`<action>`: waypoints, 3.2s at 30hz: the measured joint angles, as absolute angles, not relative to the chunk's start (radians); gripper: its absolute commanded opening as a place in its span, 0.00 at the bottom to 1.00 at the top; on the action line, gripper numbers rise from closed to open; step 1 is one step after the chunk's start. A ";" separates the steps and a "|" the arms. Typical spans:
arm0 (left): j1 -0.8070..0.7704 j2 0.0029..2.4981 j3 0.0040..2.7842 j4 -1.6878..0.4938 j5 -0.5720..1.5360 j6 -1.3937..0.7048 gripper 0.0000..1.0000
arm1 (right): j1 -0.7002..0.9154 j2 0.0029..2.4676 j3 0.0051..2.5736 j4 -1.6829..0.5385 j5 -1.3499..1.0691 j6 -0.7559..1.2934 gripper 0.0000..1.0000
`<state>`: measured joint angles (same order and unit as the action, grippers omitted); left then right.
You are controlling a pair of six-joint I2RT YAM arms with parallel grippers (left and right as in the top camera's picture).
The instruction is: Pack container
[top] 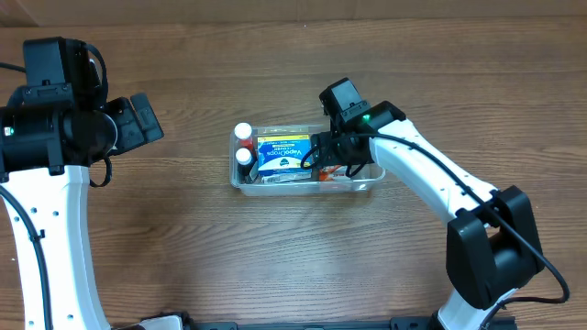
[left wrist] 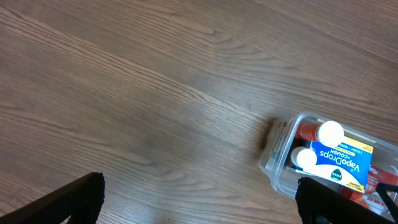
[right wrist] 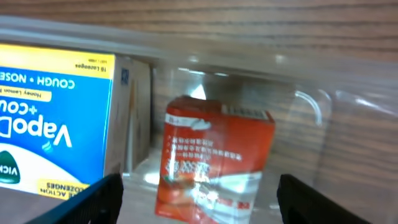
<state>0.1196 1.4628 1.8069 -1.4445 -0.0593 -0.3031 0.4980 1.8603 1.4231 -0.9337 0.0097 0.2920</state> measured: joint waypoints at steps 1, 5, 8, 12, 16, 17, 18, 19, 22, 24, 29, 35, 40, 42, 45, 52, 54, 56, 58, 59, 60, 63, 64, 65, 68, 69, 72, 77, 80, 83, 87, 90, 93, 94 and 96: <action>0.120 1.463 1.807 -1.445 -0.059 -0.303 1.00 | 0.498 1.860 1.445 -0.965 0.029 0.292 0.88; 0.120 1.463 1.807 -1.444 -0.059 -0.303 1.00 | 0.489 1.815 1.604 -1.047 0.115 0.285 1.00; 0.120 1.463 1.807 -1.444 -0.054 -0.279 1.00 | 0.445 1.730 1.678 -1.055 0.136 0.288 1.00; 0.120 1.463 1.807 -1.441 -0.037 -0.249 1.00 | 0.272 1.587 1.724 -1.081 0.128 0.287 1.00; 0.114 1.464 1.807 -1.382 0.002 -0.194 1.00 | 0.073 1.572 1.720 -1.112 0.073 0.282 1.00; 0.106 1.466 1.807 -1.366 0.013 -0.175 1.00 | 0.053 1.577 1.715 -1.113 0.059 0.279 1.00; 0.097 1.470 1.807 -1.353 0.020 -0.161 1.00 | 0.030 1.584 1.708 -1.113 0.051 0.276 1.00; 0.084 1.477 1.807 -1.344 0.027 -0.147 1.00 | 0.014 1.588 1.705 -1.113 0.041 0.274 1.00; 0.063 1.515 1.807 -1.338 0.044 -0.122 1.00 | -0.031 1.594 1.698 -1.099 0.030 0.268 1.00; 0.060 1.549 1.807 -1.339 0.050 -0.115 1.00 | -0.049 1.594 1.698 -1.088 0.029 0.265 1.00; 0.060 1.618 1.805 -1.356 0.054 -0.097 1.00 | -0.065 1.594 1.698 -1.161 0.013 0.230 1.00; 0.060 1.562 1.801 -1.384 0.062 -0.089 1.00 | -0.065 1.576 1.683 -1.228 0.009 0.220 1.00; 0.060 1.364 1.728 -1.341 0.068 -0.073 1.00 | -0.065 1.371 1.499 -1.151 0.012 0.228 1.00; 0.060 1.249 1.650 -1.297 0.071 -0.071 1.00 | -0.065 1.235 1.385 -1.102 0.013 0.231 1.00; 0.060 1.070 1.493 -1.223 0.072 -0.070 1.00 | -0.065 1.045 1.213 -1.074 0.015 0.232 1.00; 0.060 0.654 1.076 -1.100 0.072 -0.070 1.00 | -0.065 0.736 0.902 -1.085 0.015 0.250 1.00; 0.060 0.600 1.021 -1.068 0.072 -0.070 1.00 | -0.065 0.701 0.892 -1.085 0.015 0.256 1.00; 0.060 0.584 0.986 -1.056 0.072 -0.070 1.00 | -0.065 0.694 0.892 -1.084 0.015 0.258 1.00; 0.060 0.585 0.962 -1.055 0.072 -0.071 1.00 | -0.065 0.697 0.892 -1.083 0.015 0.258 1.00; 0.060 0.585 0.951 -1.055 0.072 -0.071 1.00 | -0.065 0.699 0.892 -1.083 0.015 0.258 1.00; 0.060 0.585 0.941 -1.068 0.072 -0.071 1.00 | -0.065 0.701 0.891 -1.084 0.015 0.258 1.00; 0.060 0.585 0.940 -1.102 0.072 -0.071 1.00 | -0.065 0.701 0.891 -1.084 0.015 0.259 1.00; 0.060 0.585 0.940 -1.111 0.072 -0.071 1.00 | -0.065 0.701 0.891 -1.083 0.015 0.261 1.00; 0.060 0.585 0.939 -1.115 0.072 -0.071 1.00 | -0.065 0.701 0.891 -1.083 0.015 0.261 1.00; 0.060 0.585 0.939 -1.129 0.072 -0.071 1.00 | -0.065 0.701 0.891 -1.083 0.015 0.262 1.00; 0.060 0.585 0.939 -1.129 0.072 -0.070 1.00 | -0.065 0.701 0.891 -1.084 0.015 0.261 1.00; 0.060 0.585 0.939 -1.130 0.072 -0.071 1.00 | -0.065 0.701 0.891 -1.085 0.015 0.262 1.00; 0.060 0.585 0.939 -1.130 0.072 -0.071 1.00 | -0.065 0.677 0.889 -1.092 0.015 0.261 1.00; 0.060 0.585 0.939 -1.129 0.072 -0.071 1.00 | -0.065 0.617 0.877 -1.043 0.011 0.261 1.00; 0.060 0.585 0.939 -1.129 0.072 -0.071 1.00 | -0.064 0.524 0.820 -0.933 -0.005 0.238 1.00; 0.060 0.585 0.937 -1.129 0.072 -0.070 1.00 | -0.064 0.347 0.640 -0.728 -0.057 0.195 1.00; 0.060 0.585 0.936 -1.129 0.072 -0.071 1.00 | -0.058 0.232 0.493 -0.575 -0.094 0.179 1.00; 0.060 0.585 0.936 -1.130 0.072 -0.071 1.00 | -0.038 0.141 0.366 -0.387 -0.116 0.167 1.00; 0.060 0.585 0.936 -1.130 0.072 -0.071 1.00 | -0.032 0.117 0.332 -0.319 -0.120 0.157 1.00; 0.060 0.585 0.936 -1.130 0.072 -0.070 1.00 | -0.023 0.083 0.280 -0.195 -0.126 0.137 1.00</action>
